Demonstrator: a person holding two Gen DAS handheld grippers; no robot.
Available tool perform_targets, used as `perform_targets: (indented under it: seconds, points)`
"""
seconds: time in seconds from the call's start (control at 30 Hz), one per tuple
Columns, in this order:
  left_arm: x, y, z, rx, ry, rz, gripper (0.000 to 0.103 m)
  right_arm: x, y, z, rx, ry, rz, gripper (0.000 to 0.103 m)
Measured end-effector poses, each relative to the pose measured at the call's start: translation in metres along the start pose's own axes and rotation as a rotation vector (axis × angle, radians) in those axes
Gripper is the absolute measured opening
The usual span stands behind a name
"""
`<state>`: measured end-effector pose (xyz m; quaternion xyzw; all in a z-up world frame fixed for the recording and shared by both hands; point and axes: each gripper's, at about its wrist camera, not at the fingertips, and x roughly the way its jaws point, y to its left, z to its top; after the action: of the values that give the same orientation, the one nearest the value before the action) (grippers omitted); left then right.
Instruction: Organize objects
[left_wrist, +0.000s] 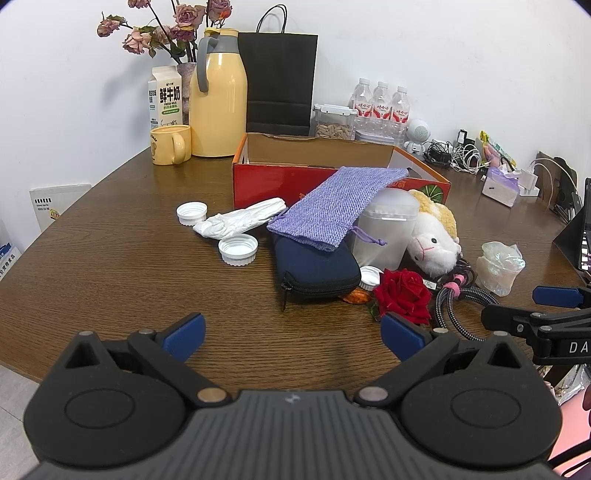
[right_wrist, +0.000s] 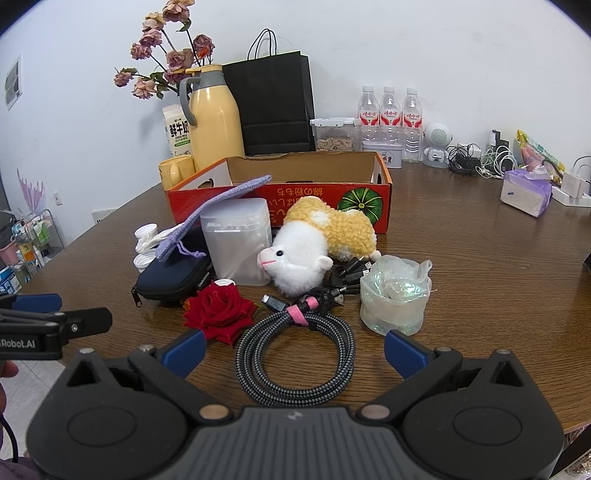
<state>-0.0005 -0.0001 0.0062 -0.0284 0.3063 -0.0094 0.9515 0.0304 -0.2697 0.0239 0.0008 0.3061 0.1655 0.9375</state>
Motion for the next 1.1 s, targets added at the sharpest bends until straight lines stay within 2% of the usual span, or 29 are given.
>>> perform_targets:
  seconds: [1.1]
  points:
    - [-0.0026, 0.001, 0.0008, -0.001, -0.003, -0.001, 0.103, -0.0018, -0.0011, 0.0009, -0.002, 0.0, -0.001, 0.103]
